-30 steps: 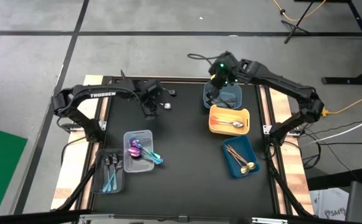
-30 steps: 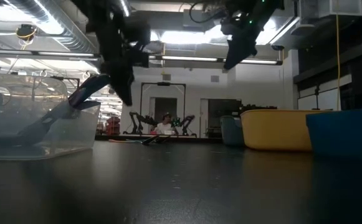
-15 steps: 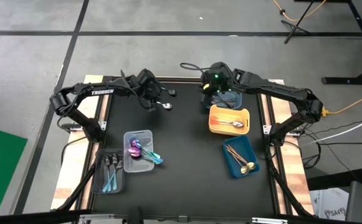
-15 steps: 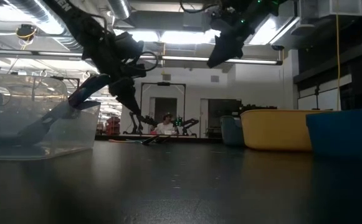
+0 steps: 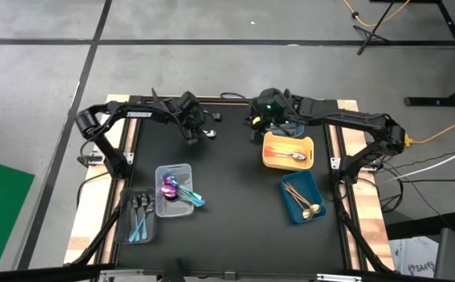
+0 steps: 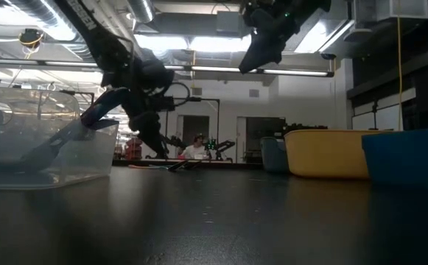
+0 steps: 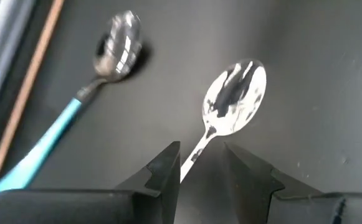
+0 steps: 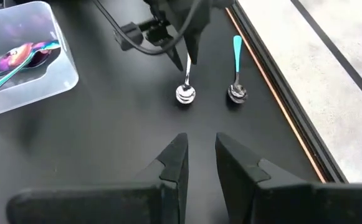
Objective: Sort silverware by color (type)
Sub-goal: Put the orange spoon into the yellow bin
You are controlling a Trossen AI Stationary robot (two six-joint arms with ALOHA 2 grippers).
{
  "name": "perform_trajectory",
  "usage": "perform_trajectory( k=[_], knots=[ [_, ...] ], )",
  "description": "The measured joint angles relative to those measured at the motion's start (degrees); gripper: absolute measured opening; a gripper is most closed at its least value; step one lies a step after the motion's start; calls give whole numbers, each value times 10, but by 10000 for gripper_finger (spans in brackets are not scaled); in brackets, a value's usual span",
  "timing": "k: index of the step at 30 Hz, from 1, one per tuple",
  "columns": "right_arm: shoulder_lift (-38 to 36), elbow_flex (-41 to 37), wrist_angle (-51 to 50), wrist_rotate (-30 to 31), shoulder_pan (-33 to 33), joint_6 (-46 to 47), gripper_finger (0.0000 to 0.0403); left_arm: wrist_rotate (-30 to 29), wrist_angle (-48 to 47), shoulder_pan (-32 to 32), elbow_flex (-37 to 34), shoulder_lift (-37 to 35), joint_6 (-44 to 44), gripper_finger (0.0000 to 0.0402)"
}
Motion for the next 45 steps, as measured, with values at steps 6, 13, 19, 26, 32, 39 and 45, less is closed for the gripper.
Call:
perform_trajectory(
  k=[6,13,19,26,32,39,45],
  knots=[
    [0,0,-1,0,1,0,72,-10,-2,0,0,28,7,114],
    [0,0,-1,0,1,-4,72,-16,-1,0,0,30,35,114],
    [0,0,-1,0,1,-4,72,-21,2,0,0,45,36,114],
    [1,0,-2,0,1,-4,72,-26,17,2,2,81,9,114],
    [1,0,-3,0,1,-4,72,-34,16,1,2,80,-67,113],
    [1,0,-45,5,1,-5,72,-39,14,-14,1,81,-81,62],
    [-2,0,-91,23,1,-21,72,-47,12,-34,1,81,-84,8]
  ],
)
